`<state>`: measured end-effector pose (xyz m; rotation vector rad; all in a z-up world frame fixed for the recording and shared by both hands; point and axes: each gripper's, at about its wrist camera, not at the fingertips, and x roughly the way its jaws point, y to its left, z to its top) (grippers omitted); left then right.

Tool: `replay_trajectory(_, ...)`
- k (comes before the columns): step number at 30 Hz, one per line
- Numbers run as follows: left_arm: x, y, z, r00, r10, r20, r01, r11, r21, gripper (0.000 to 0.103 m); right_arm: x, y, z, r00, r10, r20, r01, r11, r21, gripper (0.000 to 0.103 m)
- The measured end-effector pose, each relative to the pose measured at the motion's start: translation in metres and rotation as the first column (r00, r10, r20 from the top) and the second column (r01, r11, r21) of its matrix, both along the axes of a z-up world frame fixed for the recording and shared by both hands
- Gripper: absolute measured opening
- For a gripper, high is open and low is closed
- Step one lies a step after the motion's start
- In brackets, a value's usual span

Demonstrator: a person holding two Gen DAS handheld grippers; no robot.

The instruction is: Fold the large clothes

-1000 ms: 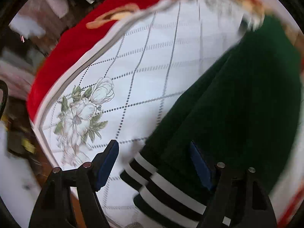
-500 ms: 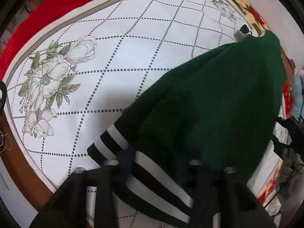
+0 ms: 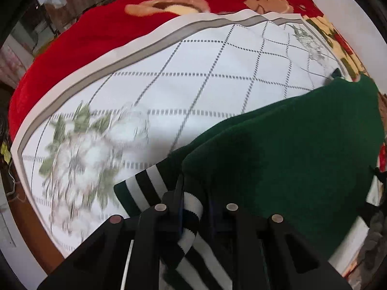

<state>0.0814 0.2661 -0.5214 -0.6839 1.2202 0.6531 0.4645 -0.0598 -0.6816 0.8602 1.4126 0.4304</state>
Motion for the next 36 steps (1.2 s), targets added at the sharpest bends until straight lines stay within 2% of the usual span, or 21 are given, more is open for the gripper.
replay_trajectory(1, 0.004, 0.002, 0.001, 1.000, -0.012, 0.000, 0.012, 1.000, 0.015, 0.013, 0.002, 0.004, 0.000, 1.000, -0.010, 0.011, 0.010, 1.000, 0.009, 0.050)
replay_trajectory(2, 0.007, 0.004, 0.003, 1.000, -0.023, 0.002, 0.023, 0.999, 0.032, 0.013, 0.002, 0.010, 0.001, 1.000, -0.010, 0.028, 0.010, 1.000, -0.006, 0.042)
replay_trajectory(3, 0.010, 0.007, 0.006, 0.999, -0.037, 0.000, 0.037, 0.998, 0.051, 0.013, -0.001, 0.012, 0.003, 0.999, -0.018, 0.040, 0.018, 1.000, -0.003, 0.027)
replay_trajectory(4, 0.011, 0.011, 0.007, 0.999, -0.047, -0.002, 0.047, 0.997, 0.063, 0.013, -0.004, 0.011, 0.004, 0.999, -0.030, 0.039, 0.029, 1.000, 0.007, 0.021)
replay_trajectory(9, 0.007, 0.014, 0.016, 0.993, -0.114, -0.021, 0.115, 0.989, 0.098, 0.013, -0.054, -0.019, 0.024, 0.995, -0.096, -0.013, 0.096, 0.995, 0.007, 0.015)
replay_trajectory(14, 0.014, -0.001, 0.020, 0.971, -0.233, -0.050, 0.237, 0.967, 0.094, 0.013, -0.166, -0.081, 0.039, 0.976, -0.131, -0.172, 0.117, 0.989, -0.084, 0.012)
replay_trajectory(17, 0.017, -0.010, 0.025, 0.955, -0.293, -0.052, 0.297, 0.949, 0.103, 0.013, -0.220, -0.110, 0.037, 0.963, -0.090, -0.252, 0.047, 0.984, -0.173, 0.011)
replay_trajectory(19, 0.024, -0.011, 0.024, 0.950, -0.307, -0.052, 0.311, 0.943, 0.117, 0.013, -0.238, -0.119, 0.025, 0.946, -0.050, -0.321, -0.023, 0.975, -0.219, 0.012)
replay_trajectory(22, 0.044, 0.000, 0.011, 0.955, -0.292, -0.060, 0.297, 0.948, 0.117, 0.013, -0.252, -0.130, 0.009, 0.920, -0.040, -0.390, -0.073, 0.960, -0.271, 0.012)
replay_trajectory(24, 0.052, 0.006, 0.009, 0.964, -0.256, -0.074, 0.263, 0.959, 0.103, 0.014, -0.256, -0.135, 0.009, 0.914, -0.032, -0.404, -0.093, 0.954, -0.286, 0.012)
replay_trajectory(26, 0.058, 0.001, 0.022, 0.964, -0.250, -0.088, 0.260, 0.958, 0.125, 0.015, -0.251, -0.135, 0.025, 0.929, -0.001, -0.370, -0.115, 0.950, -0.291, 0.014)
replay_trajectory(27, 0.059, -0.003, 0.028, 0.961, -0.260, -0.097, 0.273, 0.951, 0.144, 0.021, -0.248, -0.131, 0.035, 0.936, 0.020, -0.351, -0.131, 0.946, -0.296, 0.023)
replay_trajectory(28, 0.059, -0.007, 0.036, 0.958, -0.271, -0.099, 0.284, 0.945, 0.164, 0.028, -0.247, -0.132, 0.042, 0.942, 0.036, -0.333, -0.142, 0.944, -0.299, 0.042)
replay_trajectory(29, 0.058, -0.012, 0.045, 0.956, -0.278, -0.091, 0.291, 0.939, 0.182, 0.030, -0.242, -0.130, 0.055, 0.951, 0.059, -0.302, -0.154, 0.941, -0.301, 0.050)
replay_trajectory(30, 0.056, -0.015, 0.053, 0.955, -0.286, -0.079, 0.296, 0.933, 0.204, 0.037, -0.233, -0.126, 0.070, 0.961, 0.085, -0.264, -0.165, 0.940, -0.297, 0.066)
replay_trajectory(31, 0.055, -0.018, 0.061, 0.954, -0.291, -0.077, 0.301, 0.928, 0.222, 0.059, -0.226, -0.124, 0.081, 0.966, 0.104, -0.236, -0.174, 0.939, -0.298, 0.073)
replay_trajectory(33, 0.054, -0.020, 0.072, 0.955, -0.290, -0.068, 0.298, 0.925, 0.234, 0.085, -0.197, -0.116, 0.110, 0.974, 0.166, -0.153, -0.209, 0.920, -0.331, 0.073)
replay_trajectory(36, 0.059, -0.030, 0.088, 0.958, -0.285, -0.022, 0.283, 0.934, 0.219, 0.085, -0.145, -0.112, 0.143, 0.975, 0.221, -0.022, -0.211, 0.891, -0.403, 0.073)
